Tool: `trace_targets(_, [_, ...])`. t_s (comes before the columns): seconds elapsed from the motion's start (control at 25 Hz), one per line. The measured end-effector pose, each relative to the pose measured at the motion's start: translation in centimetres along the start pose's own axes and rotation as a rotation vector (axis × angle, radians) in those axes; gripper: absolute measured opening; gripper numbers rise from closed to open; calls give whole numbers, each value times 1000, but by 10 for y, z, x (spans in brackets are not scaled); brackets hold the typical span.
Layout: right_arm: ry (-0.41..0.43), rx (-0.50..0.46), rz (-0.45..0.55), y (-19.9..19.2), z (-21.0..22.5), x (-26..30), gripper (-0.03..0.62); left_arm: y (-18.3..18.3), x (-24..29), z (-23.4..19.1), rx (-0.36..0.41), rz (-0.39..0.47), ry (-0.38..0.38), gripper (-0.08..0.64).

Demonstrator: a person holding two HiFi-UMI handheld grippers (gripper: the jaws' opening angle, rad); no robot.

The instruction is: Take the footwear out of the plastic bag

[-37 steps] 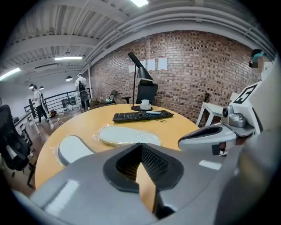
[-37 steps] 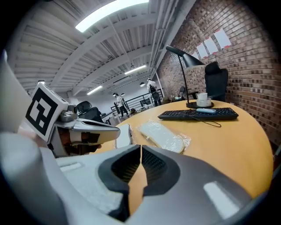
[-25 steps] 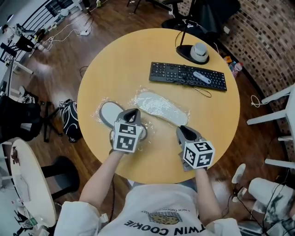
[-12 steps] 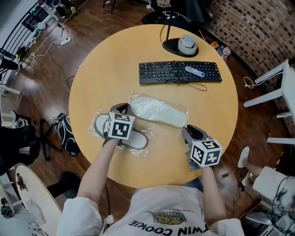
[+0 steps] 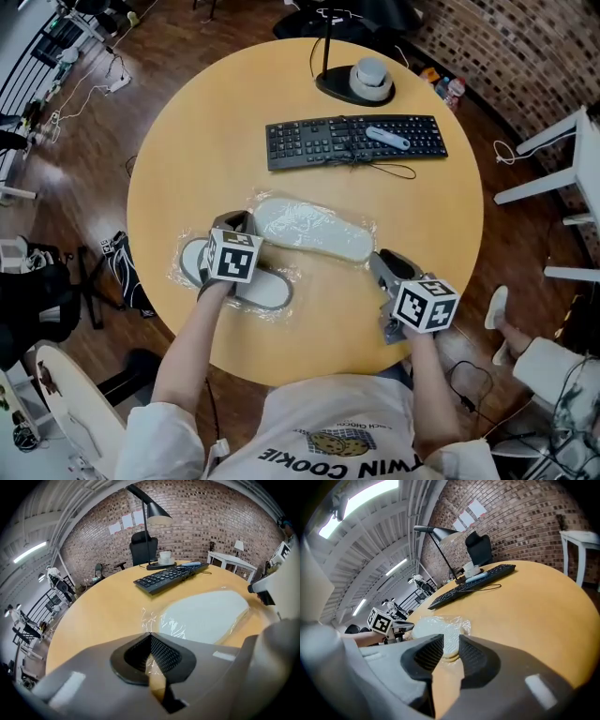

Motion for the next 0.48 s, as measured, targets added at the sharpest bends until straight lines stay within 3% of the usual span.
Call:
trace_targets(0.28, [116,31,-26,-2,13,5,89,-6,12,-1,10,-57,20,3])
trace_targets(0.48, [148,-37,-90,-4,16,6,89,-6,17,-2,19,-96,47,3])
Point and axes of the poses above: the fingertips, and each gripper's own axes: x forward along the fingers, z to its right, y out of its top, the point moved 1 cm from there along -x, backward along the fingers, and after that the axes turned 15 degrees about -z, right-handed, at the moved point
